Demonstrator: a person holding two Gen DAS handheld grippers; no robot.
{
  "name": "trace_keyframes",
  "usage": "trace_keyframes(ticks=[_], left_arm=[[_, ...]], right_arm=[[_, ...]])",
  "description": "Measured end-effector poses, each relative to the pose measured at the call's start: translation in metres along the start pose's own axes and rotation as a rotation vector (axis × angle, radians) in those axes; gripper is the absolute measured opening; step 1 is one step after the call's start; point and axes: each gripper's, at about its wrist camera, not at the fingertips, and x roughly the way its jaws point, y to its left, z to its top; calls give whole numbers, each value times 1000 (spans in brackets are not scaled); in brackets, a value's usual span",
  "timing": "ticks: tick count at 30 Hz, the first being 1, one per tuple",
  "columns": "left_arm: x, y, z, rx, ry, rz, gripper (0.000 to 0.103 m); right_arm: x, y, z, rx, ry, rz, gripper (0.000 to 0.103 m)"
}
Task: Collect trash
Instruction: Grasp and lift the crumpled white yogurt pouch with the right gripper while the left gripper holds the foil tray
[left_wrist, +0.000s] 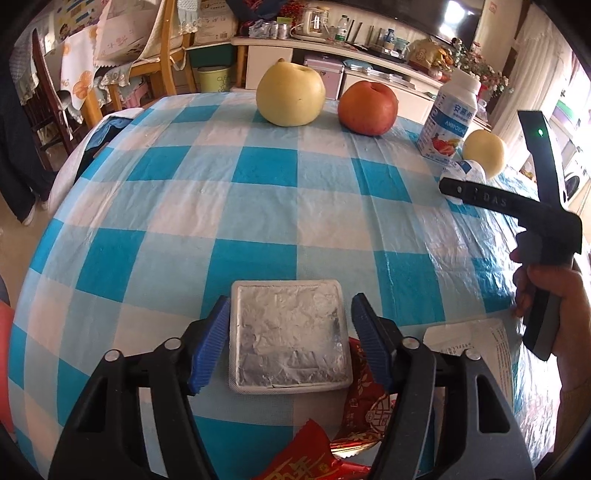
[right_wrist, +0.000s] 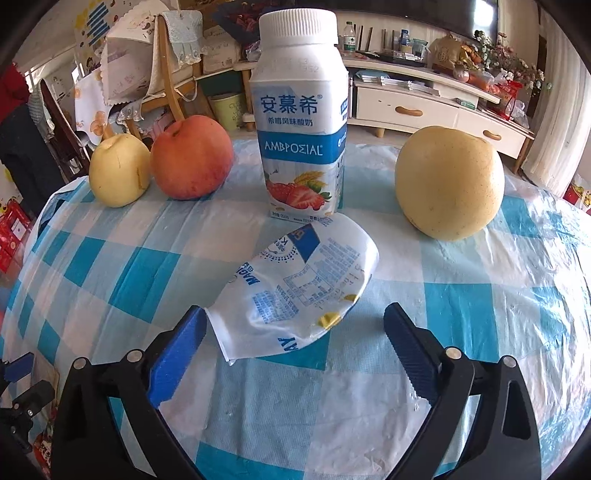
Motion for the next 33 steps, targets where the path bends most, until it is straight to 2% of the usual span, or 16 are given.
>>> trace_keyframes(ticks=[5, 7, 9, 11, 12, 14, 17, 23, 25, 27, 29, 33], left_arm=[[0, -5, -1, 15, -9, -7, 63], [0, -5, -3, 11, -12, -11, 63], [-1, -4, -3, 6, -13, -17, 63], [-2, -2, -3, -2, -16, -20, 63], [-3, -2, -4, -4, -19, -20, 63], [-6, -1, -3, -10, -29, -26, 63], [-10, 2, -2, -20, -44, -41, 63], [-18, 10, 0, -51, -74, -67, 63], [-20, 12, 0, -59, -79, -74, 63], [-21, 13, -1, -63, -78, -79, 63], [-22, 15, -3, -70, -76, -88, 63], [-26, 17, -5, -74, -82, -97, 63]], right_arm=[[6, -4, 6, 13, -2, -7, 95], [3, -7, 6, 24, -16, -11, 85], [1, -7, 6, 8, -21, -33, 68], [-1, -10, 5, 4, -26, -23, 63], [-2, -11, 5, 5, -31, -13, 52], [-4, -13, 3, -6, -32, -17, 43], [-7, -16, 0, -7, -33, -16, 38], [-18, -24, -11, 9, -37, 14, 37], [-26, -27, -13, 16, -45, 21, 33], [-39, -30, -14, 27, -61, 29, 23], [-48, -32, -16, 32, -63, 32, 23], [-55, -39, -26, 61, -10, 46, 23]])
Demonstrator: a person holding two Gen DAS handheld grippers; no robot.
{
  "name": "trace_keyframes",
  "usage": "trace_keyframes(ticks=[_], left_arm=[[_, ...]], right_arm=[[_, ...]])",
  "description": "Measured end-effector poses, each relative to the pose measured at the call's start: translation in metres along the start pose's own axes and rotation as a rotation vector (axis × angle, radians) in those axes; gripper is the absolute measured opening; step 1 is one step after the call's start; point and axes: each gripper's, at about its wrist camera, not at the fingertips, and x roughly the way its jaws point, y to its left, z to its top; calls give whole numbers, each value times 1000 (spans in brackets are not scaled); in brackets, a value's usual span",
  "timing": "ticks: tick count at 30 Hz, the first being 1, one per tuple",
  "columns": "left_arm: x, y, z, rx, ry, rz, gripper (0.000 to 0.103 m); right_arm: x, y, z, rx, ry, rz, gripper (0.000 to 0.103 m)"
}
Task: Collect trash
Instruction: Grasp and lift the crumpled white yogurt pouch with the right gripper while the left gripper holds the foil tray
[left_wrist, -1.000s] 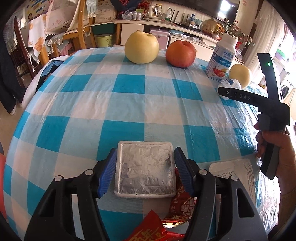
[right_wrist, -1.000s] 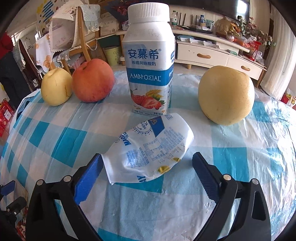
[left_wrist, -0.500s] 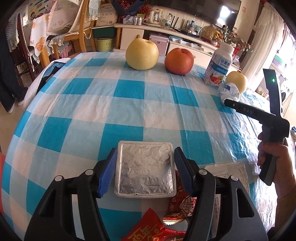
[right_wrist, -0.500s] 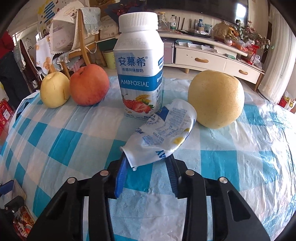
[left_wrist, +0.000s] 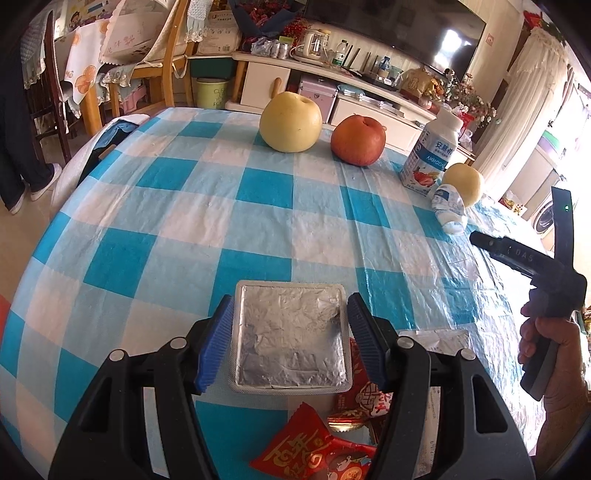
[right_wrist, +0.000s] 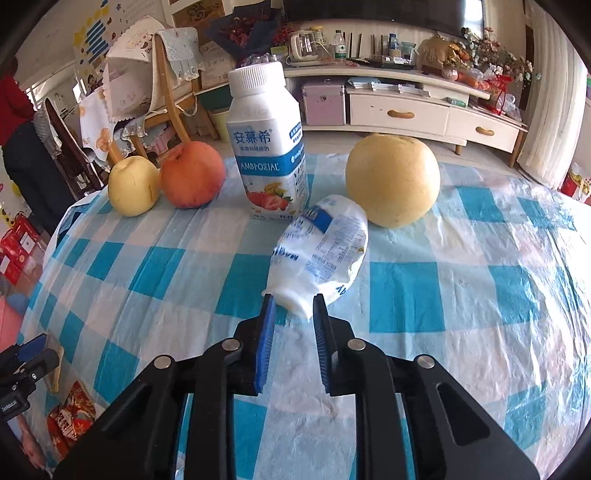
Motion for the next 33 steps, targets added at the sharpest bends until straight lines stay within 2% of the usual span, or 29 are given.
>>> trace_keyframes(ticks=[1, 2, 3, 4, 5, 8, 10, 13, 18, 19, 21, 27, 28, 29, 30, 33], left_arm=[[-1, 1, 0, -1, -2, -1, 63], [-2, 1, -1, -2, -4, -3, 63], [-2, 2, -1, -2, -5, -3, 63], [-3, 2, -1, -1, -5, -2, 63], [-3, 3, -1, -1, -6, -3, 63], [-3, 4, -1, -4, -4, -9, 63], [-3, 4, -2, -1, -3, -11, 63], [-3, 5, -2, -2, 2, -16, 63], [-6, 3, -3, 1, -4, -28, 63], [-6, 3, -3, 1, -4, -30, 63], [-5, 3, -3, -1, -1, -29, 63], [-9, 8, -4, -12, -9, -36, 63], [-9, 8, -4, -15, -8, -38, 63], [-10, 9, -5, -18, -6, -41, 63], [-10, 10, -6, -18, -5, -42, 63], [-12, 10, -6, -10, -8, -41, 63]], right_arm=[[-1, -4, -3, 20, 11, -2, 25], [-3, -9, -7, 58, 10, -13, 46], [-4, -16, -9, 107, -1, -20, 75], [-5, -21, -10, 152, -19, -25, 84], [-6, -26, -9, 188, -27, -31, 88], [-4, -31, 1, 250, -60, -13, 88], [1, -26, 11, 247, -72, -18, 90], [15, -10, 27, 154, -75, -75, 90], [45, 7, 30, -16, -13, -159, 89], [50, 10, 29, -37, -6, -168, 86], [53, 10, 29, -37, -10, -156, 72], [50, 12, 19, -68, -16, -142, 56], [48, 11, 18, -71, -18, -134, 51], [45, 13, 14, -75, -23, -131, 34], [41, 14, 11, -81, -25, -143, 27], [34, 14, 3, -91, -28, -151, 27]])
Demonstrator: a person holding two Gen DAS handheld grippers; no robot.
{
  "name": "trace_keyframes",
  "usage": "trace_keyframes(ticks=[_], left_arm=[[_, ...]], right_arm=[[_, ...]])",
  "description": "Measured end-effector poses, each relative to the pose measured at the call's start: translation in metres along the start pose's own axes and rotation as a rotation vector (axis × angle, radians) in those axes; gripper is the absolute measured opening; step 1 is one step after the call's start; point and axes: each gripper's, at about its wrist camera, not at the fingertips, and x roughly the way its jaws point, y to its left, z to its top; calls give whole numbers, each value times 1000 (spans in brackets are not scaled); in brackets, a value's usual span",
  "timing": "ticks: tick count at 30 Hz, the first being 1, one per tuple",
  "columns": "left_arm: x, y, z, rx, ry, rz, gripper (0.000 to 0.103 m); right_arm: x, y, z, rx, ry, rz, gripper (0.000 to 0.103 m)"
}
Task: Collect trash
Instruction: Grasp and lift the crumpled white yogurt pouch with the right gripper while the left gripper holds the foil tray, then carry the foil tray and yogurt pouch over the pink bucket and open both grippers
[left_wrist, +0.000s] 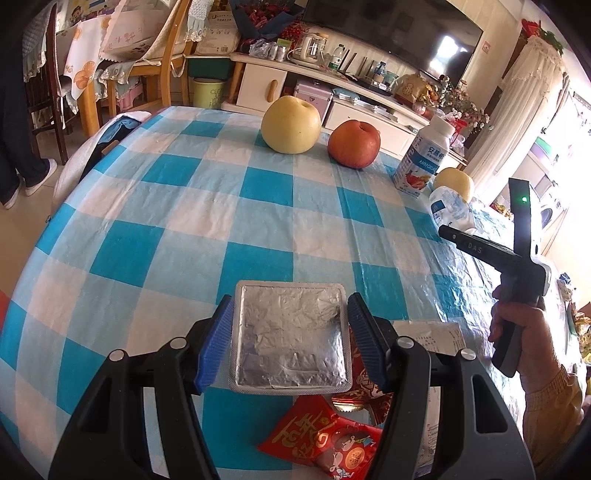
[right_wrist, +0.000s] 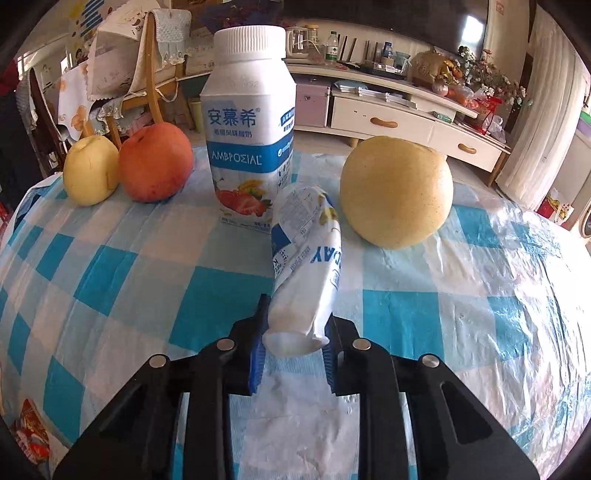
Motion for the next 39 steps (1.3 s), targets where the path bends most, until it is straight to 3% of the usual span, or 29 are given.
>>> trace_keyframes(ticks=[10, 23, 31, 36, 39], left_arm=[[-11, 11, -1, -22, -16, -16, 63], [-60, 53, 1, -138, -139, -39, 63], [-92, 94, 2, -248, -230, -9, 63], [-116, 132, -1, -359, -311, 67, 63], [-135, 157, -4, -425, -378, 150, 63]], right_arm=[[-36, -1, -18, 51, -38, 67, 26], [-118, 37, -42, 64, -86, 151, 26], [-162, 101, -49, -5, -92, 257, 26], [-184, 158, -50, -81, -98, 349, 26], [-195, 202, -51, -144, -94, 416, 26]])
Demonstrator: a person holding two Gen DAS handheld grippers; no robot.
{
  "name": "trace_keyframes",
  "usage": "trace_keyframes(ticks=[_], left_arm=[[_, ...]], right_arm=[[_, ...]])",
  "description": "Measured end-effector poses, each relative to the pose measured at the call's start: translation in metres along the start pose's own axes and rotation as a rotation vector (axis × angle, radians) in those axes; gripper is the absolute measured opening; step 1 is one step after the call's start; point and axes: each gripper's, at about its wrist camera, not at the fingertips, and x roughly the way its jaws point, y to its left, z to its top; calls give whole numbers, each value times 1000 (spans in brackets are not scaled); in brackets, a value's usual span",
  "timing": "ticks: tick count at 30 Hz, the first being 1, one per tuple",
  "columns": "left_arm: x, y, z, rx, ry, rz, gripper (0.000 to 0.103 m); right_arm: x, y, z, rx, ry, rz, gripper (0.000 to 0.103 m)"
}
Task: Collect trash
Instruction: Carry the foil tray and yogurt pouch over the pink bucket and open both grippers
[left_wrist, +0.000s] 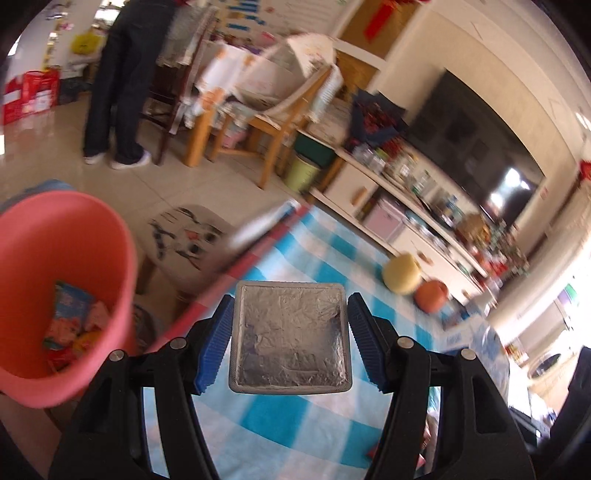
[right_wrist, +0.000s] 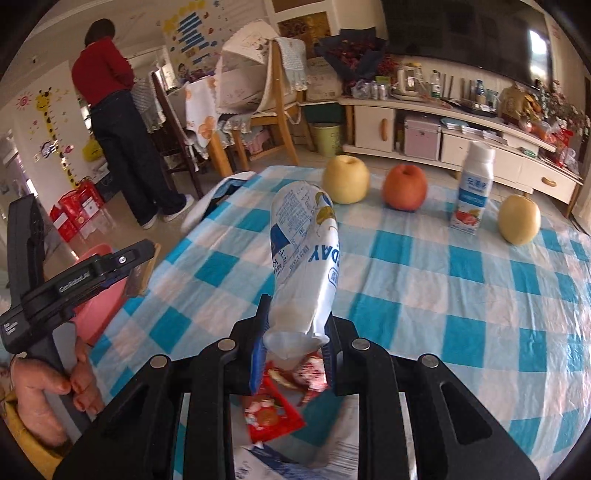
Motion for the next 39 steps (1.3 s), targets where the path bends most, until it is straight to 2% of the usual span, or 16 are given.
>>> trace_keyframes(ticks=[6, 11, 16, 20, 23, 27, 28, 29, 32, 37, 39], left_arm=[[-28, 57, 25, -131, -124, 144, 63], [-46, 114, 38, -288, -197, 260, 63], [-52, 159, 45, -412, -193, 319, 63], [-53, 177, 46, -445, -180, 340, 63], [-45, 185, 47, -452, -149, 366, 64], [-38, 194, 50, -458, -126, 396, 73], [-38, 193, 49, -452, -131, 403, 74], [-38, 191, 47, -445, -136, 408, 77], [-34, 181, 44, -395, -126, 414, 81], [-28, 150, 37, -277, -146, 378, 83], [-30, 137, 32, -248, -176, 340, 88]], right_arm=[[26, 96, 8, -141, 36, 119, 26], [49, 165, 17, -235, 62, 216, 26], [76, 228, 25, -316, 92, 305, 26], [99, 273, 26, -372, 123, 352, 26], [117, 297, 23, -407, 150, 364, 26], [141, 318, 16, -440, 194, 344, 27], [144, 319, 15, -439, 194, 328, 29], [147, 319, 14, -431, 194, 318, 36], [145, 309, 13, -383, 166, 300, 62], [117, 272, 10, -322, 93, 247, 82], [104, 257, 7, -288, 69, 225, 87]])
